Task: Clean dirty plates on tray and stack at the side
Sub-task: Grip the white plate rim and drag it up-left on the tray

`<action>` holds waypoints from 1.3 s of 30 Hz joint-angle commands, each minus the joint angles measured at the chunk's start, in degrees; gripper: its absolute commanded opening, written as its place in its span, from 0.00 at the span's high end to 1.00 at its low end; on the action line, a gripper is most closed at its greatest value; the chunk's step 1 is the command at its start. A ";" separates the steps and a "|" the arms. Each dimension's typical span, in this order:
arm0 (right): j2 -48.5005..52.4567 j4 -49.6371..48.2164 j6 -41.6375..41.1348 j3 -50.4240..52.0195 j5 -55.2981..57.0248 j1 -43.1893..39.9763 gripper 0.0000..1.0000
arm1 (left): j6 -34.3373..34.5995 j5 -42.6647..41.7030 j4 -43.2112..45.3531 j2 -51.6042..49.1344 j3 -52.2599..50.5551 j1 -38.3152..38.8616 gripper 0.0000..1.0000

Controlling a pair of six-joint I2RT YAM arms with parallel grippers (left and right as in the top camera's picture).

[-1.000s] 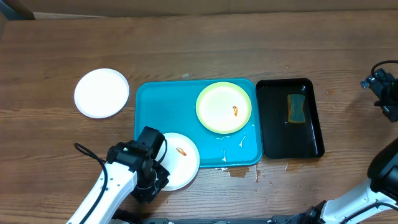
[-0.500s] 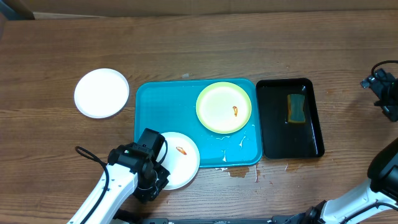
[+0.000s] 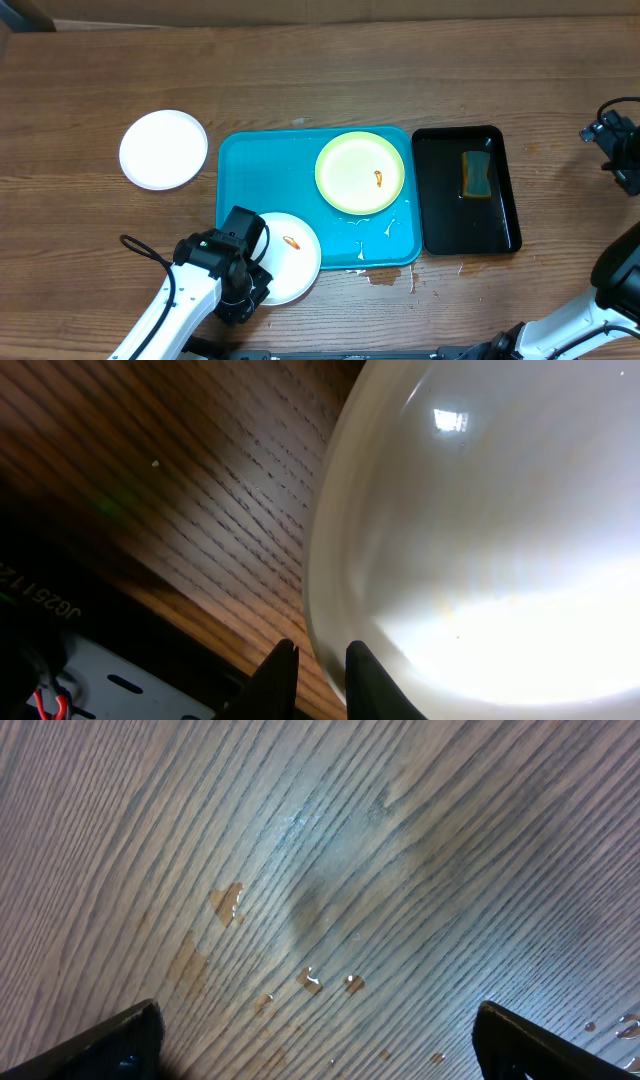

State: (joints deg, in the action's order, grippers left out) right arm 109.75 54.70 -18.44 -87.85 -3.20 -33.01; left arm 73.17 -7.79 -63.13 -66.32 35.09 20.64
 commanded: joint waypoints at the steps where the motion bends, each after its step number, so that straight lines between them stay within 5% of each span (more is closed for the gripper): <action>1: -1.62 -0.24 -0.50 -1.09 -0.04 -0.11 0.00 | 0.79 2.21 0.22 0.39 -0.57 0.39 0.81; 17: -1.62 -0.24 -0.50 -1.09 -0.04 -0.11 0.00 | 0.76 3.78 1.33 0.39 -0.57 0.37 0.95; 31: -1.62 -0.24 -0.50 -1.09 -0.04 -0.11 0.00 | 0.74 4.31 6.23 0.39 -0.55 0.35 0.96; 39: -1.62 -0.24 -0.50 -1.09 -0.04 -0.11 0.00 | -0.59 12.00 9.16 0.39 -0.48 -2.49 0.96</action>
State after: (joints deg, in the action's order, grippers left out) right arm 109.75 54.68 -18.44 -87.85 -3.20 -33.01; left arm 73.36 -0.86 -53.98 -66.32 35.05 19.73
